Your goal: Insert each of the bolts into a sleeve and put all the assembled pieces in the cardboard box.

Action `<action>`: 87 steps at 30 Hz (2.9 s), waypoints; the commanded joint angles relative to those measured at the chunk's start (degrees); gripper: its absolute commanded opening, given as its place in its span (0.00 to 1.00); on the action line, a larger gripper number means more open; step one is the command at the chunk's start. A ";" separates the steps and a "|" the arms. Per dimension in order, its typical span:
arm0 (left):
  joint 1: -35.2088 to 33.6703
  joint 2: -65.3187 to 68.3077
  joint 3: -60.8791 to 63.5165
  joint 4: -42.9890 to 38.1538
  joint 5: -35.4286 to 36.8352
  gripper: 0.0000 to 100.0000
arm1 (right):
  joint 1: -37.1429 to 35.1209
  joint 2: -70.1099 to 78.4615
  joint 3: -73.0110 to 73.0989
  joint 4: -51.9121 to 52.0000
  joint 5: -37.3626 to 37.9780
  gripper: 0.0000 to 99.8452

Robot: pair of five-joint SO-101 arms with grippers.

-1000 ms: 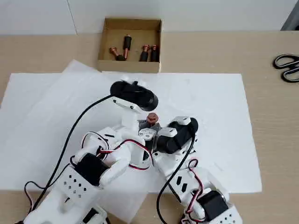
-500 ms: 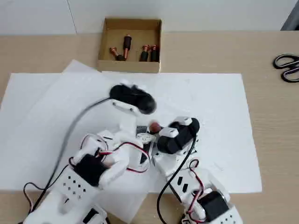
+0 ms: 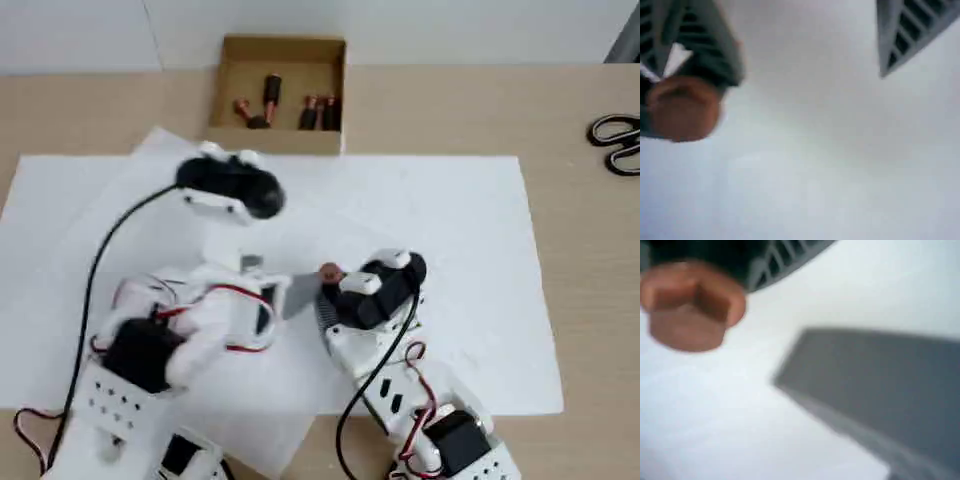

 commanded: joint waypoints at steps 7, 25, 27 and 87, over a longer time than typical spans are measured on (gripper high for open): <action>-15.21 -0.70 -6.11 4.66 -2.64 0.26 | 3.56 3.03 -4.13 1.63 -0.18 0.00; -16.26 -0.70 -6.11 4.75 -2.64 0.26 | 14.02 85.23 -60.75 -30.73 2.73 0.00; -16.26 -0.70 -6.11 4.75 -2.64 0.26 | 14.55 93.67 -66.29 -35.03 2.64 0.00; -16.26 -11.52 -19.21 8.09 -6.42 0.26 | 16.92 109.41 -110.33 -5.67 2.90 0.19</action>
